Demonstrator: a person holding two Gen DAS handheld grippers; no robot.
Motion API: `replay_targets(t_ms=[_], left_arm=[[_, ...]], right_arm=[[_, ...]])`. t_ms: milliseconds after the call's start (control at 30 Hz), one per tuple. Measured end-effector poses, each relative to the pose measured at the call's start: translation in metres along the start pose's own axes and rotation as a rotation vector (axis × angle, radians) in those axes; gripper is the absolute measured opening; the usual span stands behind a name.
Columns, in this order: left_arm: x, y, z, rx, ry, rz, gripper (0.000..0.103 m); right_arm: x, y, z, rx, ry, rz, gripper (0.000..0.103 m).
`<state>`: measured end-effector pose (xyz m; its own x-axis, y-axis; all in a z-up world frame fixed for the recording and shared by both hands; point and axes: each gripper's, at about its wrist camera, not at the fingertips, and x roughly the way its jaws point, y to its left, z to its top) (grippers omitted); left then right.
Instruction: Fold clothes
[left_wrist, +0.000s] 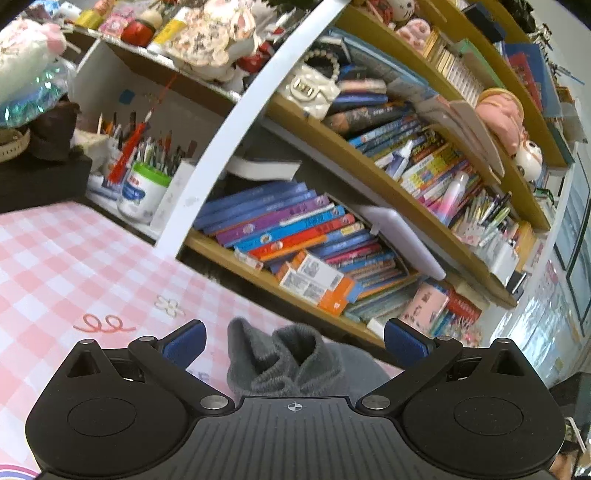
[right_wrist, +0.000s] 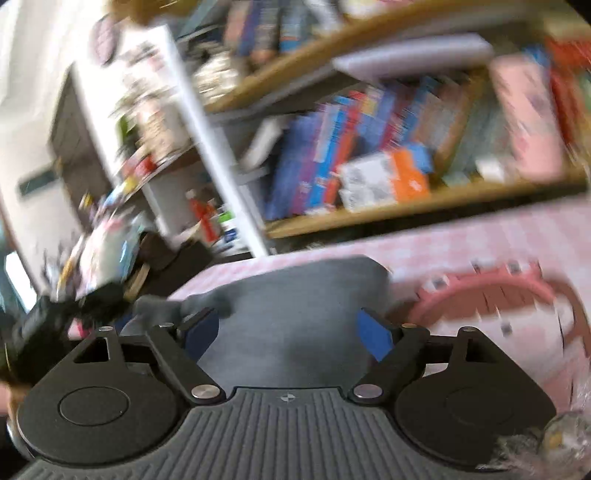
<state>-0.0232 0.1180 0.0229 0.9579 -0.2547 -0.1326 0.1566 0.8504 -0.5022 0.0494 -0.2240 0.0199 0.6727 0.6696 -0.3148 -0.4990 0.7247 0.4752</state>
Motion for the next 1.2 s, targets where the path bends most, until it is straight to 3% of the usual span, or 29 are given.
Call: replay_targets(t_ms=[167, 467, 800, 1000, 1067, 1133, 1200], left_arm=[[0.006, 0.0, -0.004, 0.014, 0.036, 0.004, 0.103], [0.014, -0.004, -0.009, 0.043, 0.087, -0.002, 0.103], [0.018, 0.009, -0.008, -0.049, 0.108, -0.022, 0.096], [0.021, 0.011, -0.009, -0.069, 0.132, -0.041, 0.078], [0.022, 0.013, -0.009, -0.082, 0.144, -0.054, 0.056], [0.024, 0.015, -0.009, -0.099, 0.159, -0.076, 0.04], [0.022, 0.015, -0.009, -0.097, 0.145, -0.092, 0.031]], right_arm=[[0.0, -0.023, -0.002, 0.124, 0.046, -0.051, 0.087], [0.012, -0.008, -0.016, 0.071, 0.145, -0.038, 0.091], [0.018, -0.01, -0.021, 0.109, 0.168, -0.026, 0.093], [0.018, -0.011, -0.021, 0.116, 0.169, -0.026, 0.094], [0.018, -0.011, -0.021, 0.117, 0.168, -0.025, 0.094], [0.018, -0.011, -0.021, 0.118, 0.167, -0.026, 0.094], [0.018, -0.011, -0.021, 0.117, 0.167, -0.027, 0.094]])
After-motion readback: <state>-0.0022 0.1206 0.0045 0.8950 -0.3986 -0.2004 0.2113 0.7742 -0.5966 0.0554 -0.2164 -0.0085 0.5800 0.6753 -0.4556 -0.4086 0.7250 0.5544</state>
